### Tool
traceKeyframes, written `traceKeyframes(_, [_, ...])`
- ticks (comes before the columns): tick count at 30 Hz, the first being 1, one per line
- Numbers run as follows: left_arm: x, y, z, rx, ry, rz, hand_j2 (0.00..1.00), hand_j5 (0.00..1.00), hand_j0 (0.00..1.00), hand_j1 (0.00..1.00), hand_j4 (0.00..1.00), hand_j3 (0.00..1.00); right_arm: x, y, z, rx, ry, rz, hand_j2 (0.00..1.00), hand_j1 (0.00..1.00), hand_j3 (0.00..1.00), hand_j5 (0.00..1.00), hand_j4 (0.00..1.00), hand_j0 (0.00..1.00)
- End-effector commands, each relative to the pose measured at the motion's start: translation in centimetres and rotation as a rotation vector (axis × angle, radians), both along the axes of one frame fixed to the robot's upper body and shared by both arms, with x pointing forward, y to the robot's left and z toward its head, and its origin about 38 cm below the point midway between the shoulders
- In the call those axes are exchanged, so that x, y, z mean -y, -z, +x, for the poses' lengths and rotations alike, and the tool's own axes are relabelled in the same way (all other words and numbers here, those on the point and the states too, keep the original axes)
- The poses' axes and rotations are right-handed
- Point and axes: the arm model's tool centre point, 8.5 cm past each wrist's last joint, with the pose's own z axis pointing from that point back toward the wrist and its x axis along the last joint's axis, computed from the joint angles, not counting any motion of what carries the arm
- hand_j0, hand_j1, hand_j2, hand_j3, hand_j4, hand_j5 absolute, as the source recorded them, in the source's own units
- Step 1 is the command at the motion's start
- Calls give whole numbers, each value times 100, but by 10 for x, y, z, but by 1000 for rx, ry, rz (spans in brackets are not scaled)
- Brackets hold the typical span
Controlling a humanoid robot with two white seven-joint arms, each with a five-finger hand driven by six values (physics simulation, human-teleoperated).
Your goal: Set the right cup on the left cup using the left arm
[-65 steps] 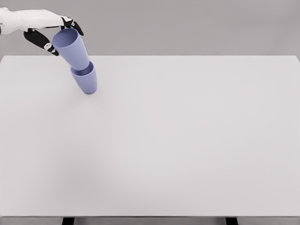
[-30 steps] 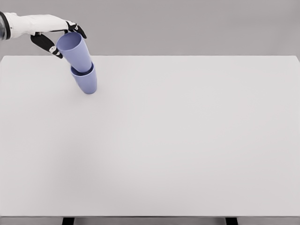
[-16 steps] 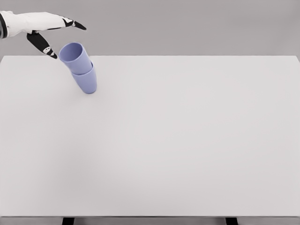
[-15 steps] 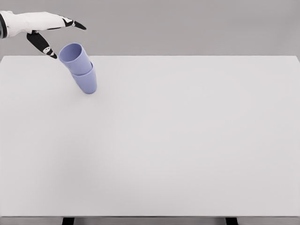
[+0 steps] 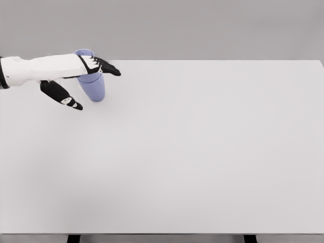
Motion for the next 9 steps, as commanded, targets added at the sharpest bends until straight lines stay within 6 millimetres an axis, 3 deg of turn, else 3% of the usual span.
traceKeyframes(1, [10, -35, -19, 78, 60, -40, 100, 100, 100, 100, 100, 100, 0, 0, 0, 0, 0, 0, 100, 100, 100, 100, 100, 100])
traceKeyframes(9, [16, -6, -38, 8, 96, -28, 100, 100, 100, 100, 100, 100, 0, 0, -1, -2, 0, 0, 100, 100, 100, 100, 100, 100])
